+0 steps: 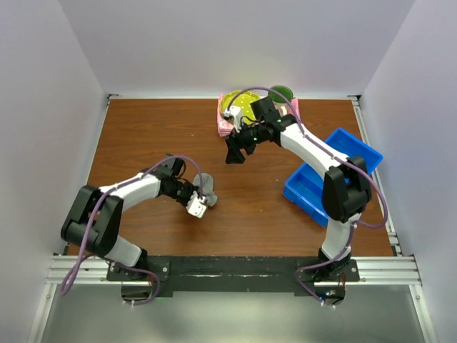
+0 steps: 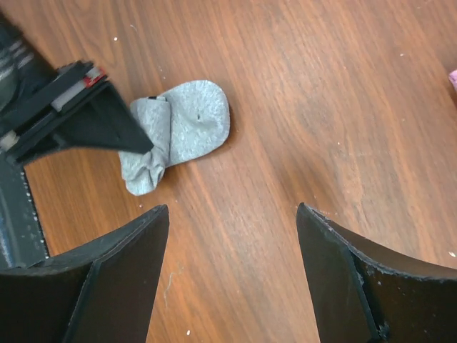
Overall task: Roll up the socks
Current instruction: Roll the sock at the center of the board.
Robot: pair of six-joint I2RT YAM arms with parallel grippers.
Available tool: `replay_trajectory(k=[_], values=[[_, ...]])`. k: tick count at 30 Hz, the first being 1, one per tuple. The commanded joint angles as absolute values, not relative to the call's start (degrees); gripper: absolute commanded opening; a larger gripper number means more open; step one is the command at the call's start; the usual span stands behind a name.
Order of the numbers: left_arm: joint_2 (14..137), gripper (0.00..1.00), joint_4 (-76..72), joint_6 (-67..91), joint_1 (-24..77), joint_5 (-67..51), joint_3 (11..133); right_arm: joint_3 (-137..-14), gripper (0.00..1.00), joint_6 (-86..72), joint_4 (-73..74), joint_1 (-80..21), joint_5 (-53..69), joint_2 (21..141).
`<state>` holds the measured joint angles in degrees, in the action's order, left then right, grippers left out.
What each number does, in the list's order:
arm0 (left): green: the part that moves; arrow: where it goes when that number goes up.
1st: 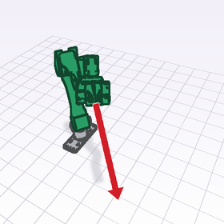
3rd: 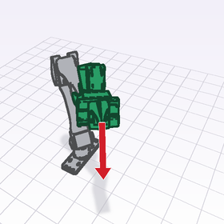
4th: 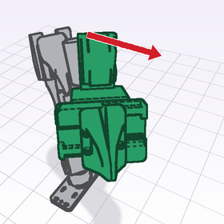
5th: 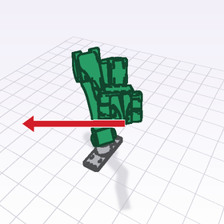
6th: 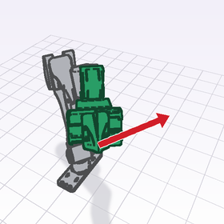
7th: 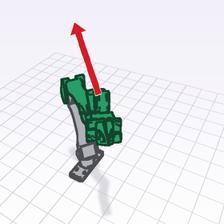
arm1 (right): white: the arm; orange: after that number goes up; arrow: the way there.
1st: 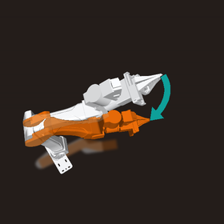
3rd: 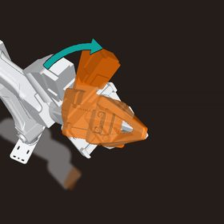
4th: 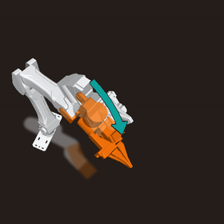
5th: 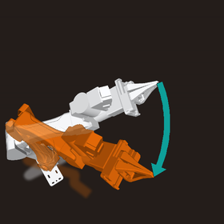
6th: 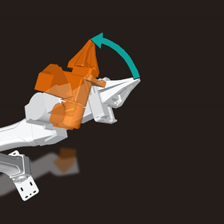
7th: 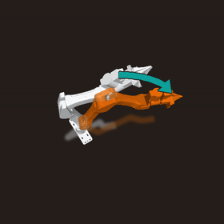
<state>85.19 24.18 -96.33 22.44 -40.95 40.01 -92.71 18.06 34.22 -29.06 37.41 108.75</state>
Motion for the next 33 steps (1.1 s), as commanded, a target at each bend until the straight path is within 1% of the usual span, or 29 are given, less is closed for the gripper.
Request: replay_trajectory(k=[1,4,9,11,15,18,21,28,33], values=[[93.5,0.0,45.6,-98.8,19.1,-46.5,41.9,-86.7,0.76,19.2,29.7,-29.9,34.5,105.1],[98.1,0.0,51.1,-100.5,17.2,-48.7,47.0,-82.8,0.76,20.9,26.7,-30.1,33.8,102.8],[109.7,0.0,65.3,-105.7,13.8,-51.0,57.7,-76.0,0.76,23.8,22.2,-31.5,30.6,98.4],[113.0,0.0,69.3,-106.4,12.7,-51.9,59.8,-73.9,0.76,25.0,20.3,-32.3,29.5,97.5],[115.8,0.0,71.5,-105.4,12.3,-52.5,63.7,-70.2,0.76,29.0,17.5,-35.9,24.7,95.5],[117.7,0.0,73.0,-104.0,12.2,-52.8,65.9,-67.1,0.77,32.1,14.8,-41.7,19.9,94.0],[120.2,0.0,74.3,-101.9,12.3,-53.2,68.4,-65.6,0.77,33.9,12.0,-45.3,16.4,94.0],[121.8,0.0,70.8,-96.0,12.3,-53.5,69.6,-66.2,0.78,36.9,12.0,-50.9,12.7,95.4],[121.9,0.0,68.9,-93.0,12.3,-53.6,69.9,-67.1,0.78,37.7,13.2,-53.9,13.7,96.6]])
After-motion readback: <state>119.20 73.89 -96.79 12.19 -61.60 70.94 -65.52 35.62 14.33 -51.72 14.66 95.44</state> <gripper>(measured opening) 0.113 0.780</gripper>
